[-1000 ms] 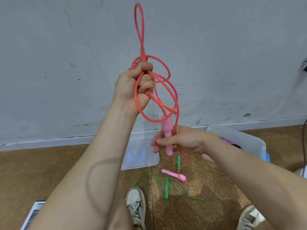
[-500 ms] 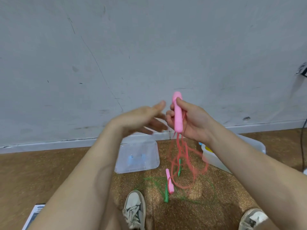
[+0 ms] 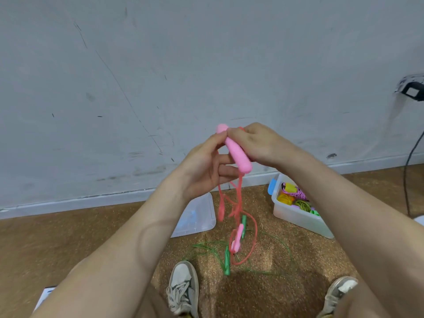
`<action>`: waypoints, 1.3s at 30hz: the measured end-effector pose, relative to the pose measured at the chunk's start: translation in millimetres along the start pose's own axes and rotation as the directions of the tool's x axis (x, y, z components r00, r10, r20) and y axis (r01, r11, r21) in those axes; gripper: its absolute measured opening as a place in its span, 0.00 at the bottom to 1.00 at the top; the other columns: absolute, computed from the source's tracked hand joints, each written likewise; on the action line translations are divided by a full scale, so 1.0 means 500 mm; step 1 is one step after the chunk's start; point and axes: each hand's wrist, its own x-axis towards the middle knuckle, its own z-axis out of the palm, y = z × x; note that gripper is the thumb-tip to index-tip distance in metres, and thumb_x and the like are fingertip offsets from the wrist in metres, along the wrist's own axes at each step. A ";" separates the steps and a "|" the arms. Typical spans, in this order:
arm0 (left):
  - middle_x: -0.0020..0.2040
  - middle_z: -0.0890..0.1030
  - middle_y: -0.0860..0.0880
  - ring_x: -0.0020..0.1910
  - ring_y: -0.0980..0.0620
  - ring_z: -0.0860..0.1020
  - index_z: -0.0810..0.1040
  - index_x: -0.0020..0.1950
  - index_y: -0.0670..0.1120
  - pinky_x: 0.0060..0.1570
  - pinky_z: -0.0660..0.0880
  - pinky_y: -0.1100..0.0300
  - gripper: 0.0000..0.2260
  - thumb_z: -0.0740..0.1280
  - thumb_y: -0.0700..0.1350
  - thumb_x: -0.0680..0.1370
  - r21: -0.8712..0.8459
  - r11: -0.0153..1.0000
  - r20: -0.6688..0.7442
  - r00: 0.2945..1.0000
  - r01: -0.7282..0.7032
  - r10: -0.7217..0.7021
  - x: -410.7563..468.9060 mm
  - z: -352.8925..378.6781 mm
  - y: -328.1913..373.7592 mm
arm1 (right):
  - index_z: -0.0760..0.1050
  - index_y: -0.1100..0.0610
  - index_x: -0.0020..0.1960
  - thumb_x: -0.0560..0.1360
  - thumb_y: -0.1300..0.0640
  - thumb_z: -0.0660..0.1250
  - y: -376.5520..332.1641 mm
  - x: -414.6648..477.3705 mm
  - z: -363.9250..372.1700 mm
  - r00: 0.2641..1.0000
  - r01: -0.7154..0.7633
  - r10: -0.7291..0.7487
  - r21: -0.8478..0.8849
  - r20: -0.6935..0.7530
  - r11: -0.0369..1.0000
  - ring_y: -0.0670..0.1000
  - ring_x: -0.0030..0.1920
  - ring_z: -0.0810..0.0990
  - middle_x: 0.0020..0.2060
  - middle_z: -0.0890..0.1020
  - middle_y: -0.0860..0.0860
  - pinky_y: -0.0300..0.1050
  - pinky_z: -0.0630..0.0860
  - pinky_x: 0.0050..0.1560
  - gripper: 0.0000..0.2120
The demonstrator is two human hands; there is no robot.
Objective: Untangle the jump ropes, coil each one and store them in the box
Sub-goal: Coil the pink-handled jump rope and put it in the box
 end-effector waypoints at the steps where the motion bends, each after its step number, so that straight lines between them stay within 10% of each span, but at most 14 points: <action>1: 0.48 0.82 0.38 0.37 0.45 0.82 0.73 0.65 0.45 0.40 0.79 0.56 0.17 0.57 0.54 0.81 0.029 1.000 -0.014 1.000 -0.010 0.010 -0.002 0.000 -0.001 | 0.77 0.64 0.37 0.79 0.47 0.58 0.006 0.005 0.001 0.999 0.019 -0.020 -0.052 -0.031 0.998 0.50 0.30 0.74 0.30 0.78 0.57 0.45 0.72 0.36 0.23; 5: 0.46 0.83 0.41 0.51 0.39 0.81 0.71 0.65 0.43 0.56 0.76 0.44 0.16 0.56 0.49 0.82 0.054 0.997 -0.030 0.998 -0.062 0.064 -0.005 0.009 -0.011 | 0.76 0.63 0.31 0.79 0.49 0.58 0.022 0.022 -0.006 0.990 0.005 0.013 0.128 -0.142 0.992 0.50 0.24 0.71 0.23 0.75 0.57 0.44 0.67 0.26 0.25; 11: 0.34 0.73 0.44 0.27 0.49 0.71 0.68 0.61 0.50 0.34 0.73 0.56 0.09 0.54 0.43 0.82 -0.189 0.973 0.075 0.986 -0.131 0.147 -0.018 0.043 -0.025 | 0.70 0.57 0.32 0.81 0.49 0.57 0.030 0.047 -0.015 0.939 -0.044 0.213 0.521 -0.270 0.852 0.47 0.17 0.60 0.25 0.68 0.54 0.32 0.56 0.21 0.21; 15: 0.31 0.70 0.48 0.23 0.57 0.63 0.67 0.49 0.50 0.23 0.63 0.67 0.04 0.55 0.42 0.82 -0.409 0.887 -0.009 0.973 -0.213 0.229 -0.021 0.038 0.019 | 0.74 0.56 0.47 0.76 0.31 0.51 0.048 0.016 0.005 0.965 -0.237 0.037 0.808 0.259 0.540 0.53 0.34 0.81 0.35 0.81 0.55 0.46 0.77 0.41 0.30; 18: 0.31 0.69 0.48 0.22 0.57 0.64 0.63 0.46 0.50 0.22 0.65 0.67 0.05 0.58 0.41 0.78 -0.619 0.738 -0.073 0.955 -0.269 0.286 -0.009 0.004 0.065 | 0.74 0.55 0.57 0.70 0.30 0.61 0.070 -0.023 0.079 0.630 -0.290 -0.271 0.545 0.727 0.787 0.51 0.52 0.81 0.51 0.82 0.58 0.51 0.72 0.56 0.31; 20: 0.31 0.69 0.49 0.22 0.56 0.65 0.64 0.45 0.49 0.23 0.67 0.67 0.06 0.57 0.41 0.80 -0.672 0.659 -0.164 0.936 -0.337 0.311 -0.007 -0.029 0.093 | 0.73 0.58 0.56 0.74 0.45 0.68 0.096 -0.042 0.105 0.463 -0.134 -0.211 0.303 0.861 0.943 0.46 0.51 0.80 0.53 0.80 0.59 0.46 0.68 0.56 0.19; 24: 0.32 0.75 0.45 0.24 0.53 0.73 0.67 0.47 0.44 0.27 0.75 0.63 0.05 0.55 0.40 0.83 -0.589 0.648 -0.351 0.875 -0.483 0.333 -0.018 -0.088 0.128 | 0.76 0.59 0.51 0.81 0.58 0.61 0.138 -0.046 0.082 0.623 -0.082 0.094 -0.055 0.777 0.995 0.51 0.48 0.82 0.47 0.83 0.58 0.44 0.77 0.47 0.06; 27: 0.42 0.84 0.39 0.40 0.43 0.84 0.68 0.53 0.40 0.44 0.80 0.51 0.04 0.55 0.39 0.80 -0.167 0.930 -0.356 0.900 -0.326 0.252 -0.017 -0.101 0.104 | 0.75 0.59 0.47 0.81 0.59 0.60 0.107 -0.047 0.056 0.786 -0.251 0.012 0.301 0.618 0.920 0.53 0.43 0.85 0.43 0.85 0.59 0.41 0.82 0.41 0.07; 30: 0.49 0.83 0.36 0.50 0.38 0.82 0.67 0.52 0.41 0.55 0.76 0.45 0.06 0.55 0.37 0.76 0.186 0.982 -0.333 0.938 -0.032 0.094 -0.028 -0.108 0.072 | 0.73 0.58 0.45 0.80 0.57 0.58 0.057 -0.032 0.024 0.939 -0.191 -0.066 0.669 0.339 0.718 0.51 0.38 0.86 0.37 0.85 0.56 0.36 0.79 0.30 0.09; 35: 0.55 0.82 0.38 0.62 0.41 0.76 0.74 0.43 0.44 0.68 0.64 0.43 0.09 0.58 0.38 0.67 0.062 0.996 0.157 0.985 0.066 -0.075 -0.059 -0.069 0.023 | 0.71 0.57 0.45 0.83 0.57 0.55 0.020 0.000 -0.005 0.998 -0.042 -0.028 0.920 0.057 0.389 0.49 0.35 0.85 0.31 0.83 0.51 0.34 0.77 0.30 0.10; 39: 0.49 0.83 0.39 0.54 0.39 0.80 0.75 0.46 0.44 0.60 0.72 0.41 0.10 0.59 0.40 0.68 -0.207 0.973 0.411 0.912 0.105 -0.011 -0.055 0.001 -0.018 | 0.70 0.59 0.45 0.83 0.57 0.56 0.026 0.023 0.003 0.984 0.065 0.117 0.885 -0.133 0.461 0.50 0.34 0.85 0.29 0.83 0.51 0.38 0.79 0.32 0.10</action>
